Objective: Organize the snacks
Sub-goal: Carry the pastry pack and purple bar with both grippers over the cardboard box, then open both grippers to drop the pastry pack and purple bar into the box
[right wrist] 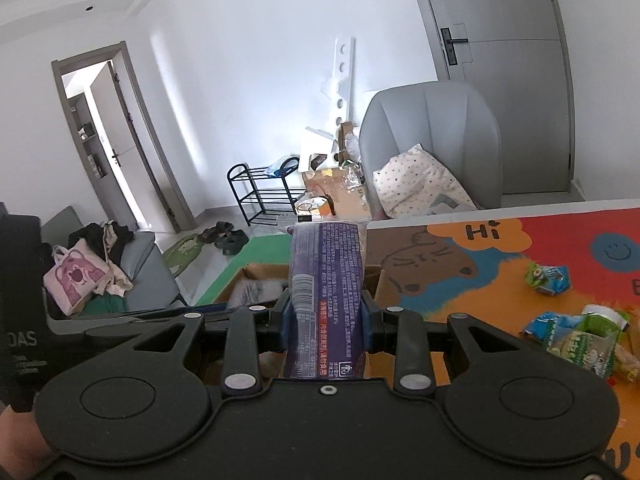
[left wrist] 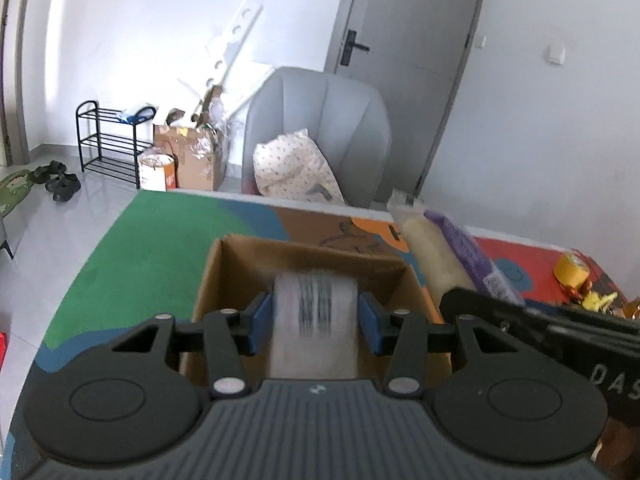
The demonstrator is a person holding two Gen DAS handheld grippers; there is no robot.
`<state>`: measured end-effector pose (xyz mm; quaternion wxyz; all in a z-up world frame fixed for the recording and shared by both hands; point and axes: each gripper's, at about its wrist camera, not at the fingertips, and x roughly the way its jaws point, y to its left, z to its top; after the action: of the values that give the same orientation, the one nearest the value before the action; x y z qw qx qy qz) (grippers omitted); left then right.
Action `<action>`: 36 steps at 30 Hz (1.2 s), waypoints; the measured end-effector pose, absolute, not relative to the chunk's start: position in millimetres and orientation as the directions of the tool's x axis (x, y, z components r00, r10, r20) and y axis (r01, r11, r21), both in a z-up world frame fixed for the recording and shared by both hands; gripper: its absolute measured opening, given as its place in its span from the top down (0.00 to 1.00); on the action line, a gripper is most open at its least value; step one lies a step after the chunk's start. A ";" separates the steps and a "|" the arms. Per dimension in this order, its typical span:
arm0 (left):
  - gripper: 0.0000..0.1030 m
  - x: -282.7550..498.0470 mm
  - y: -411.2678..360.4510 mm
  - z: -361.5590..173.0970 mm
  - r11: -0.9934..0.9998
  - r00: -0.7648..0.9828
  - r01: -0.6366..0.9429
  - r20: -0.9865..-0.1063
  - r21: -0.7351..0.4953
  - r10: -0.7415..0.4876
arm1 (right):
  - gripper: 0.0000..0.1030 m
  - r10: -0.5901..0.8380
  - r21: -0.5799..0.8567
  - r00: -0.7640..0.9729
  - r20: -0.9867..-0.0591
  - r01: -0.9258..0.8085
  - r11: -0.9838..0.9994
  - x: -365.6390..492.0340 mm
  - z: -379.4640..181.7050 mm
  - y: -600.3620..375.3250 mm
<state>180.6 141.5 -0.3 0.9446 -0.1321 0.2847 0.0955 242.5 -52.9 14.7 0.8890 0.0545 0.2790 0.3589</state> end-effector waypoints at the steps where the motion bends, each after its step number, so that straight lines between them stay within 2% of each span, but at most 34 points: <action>1: 0.53 179.6 144.0 0.4 0.946 0.821 -0.260 -0.560 -0.195 0.110 | 0.71 0.667 0.299 0.585 -0.461 -0.606 0.737 244.0 12.8 -51.5; 6: 0.52 174.6 151.7 3.6 0.931 0.822 -0.287 -0.557 -0.224 0.119 | 0.71 0.671 0.315 0.572 -0.472 -0.601 0.735 250.0 10.6 -45.1; 18: 0.35 140.5 171.2 17.4 0.897 0.819 -0.381 -0.532 -0.223 0.215 | 0.70 0.711 0.364 0.518 -0.476 -0.620 0.695 252.6 7.9 -19.4; 20: 0.28 135.5 173.9 18.0 0.892 0.814 -0.396 -0.533 -0.219 0.231 | 0.62 0.721 0.385 0.499 -0.480 -0.619 0.685 252.8 7.2 -17.1; 23: 0.20 130.0 175.9 18.6 0.886 0.810 -0.411 -0.532 -0.216 0.246 | 0.58 0.720 0.389 0.507 -0.474 -0.614 0.687 251.2 8.5 -20.4; 26: 0.13 128.2 173.0 20.0 0.885 0.809 -0.418 -0.528 -0.207 0.259 | 0.50 0.714 0.391 0.520 -0.469 -0.603 0.696 248.9 10.0 -29.0; 29: 0.08 126.7 168.0 20.0 0.887 0.809 -0.416 -0.527 -0.200 0.260 | 0.45 0.696 0.382 0.538 -0.475 -0.586 0.714 246.0 10.9 -41.2; 31: 0.06 127.5 162.9 20.6 0.890 0.811 -0.407 -0.530 -0.204 0.249 | 0.36 0.679 0.375 0.552 -0.485 -0.570 0.731 243.8 10.7 -49.3; 36: 0.05 129.3 148.5 19.5 0.902 0.810 -0.379 -0.546 -0.206 0.215 | 0.20 0.633 0.341 0.589 -0.502 -0.538 0.771 238.6 10.6 -71.9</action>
<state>129.3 148.5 19.5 0.9386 -0.1543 0.2649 0.1583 238.6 -71.9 10.6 0.8881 0.0764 0.3112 0.3297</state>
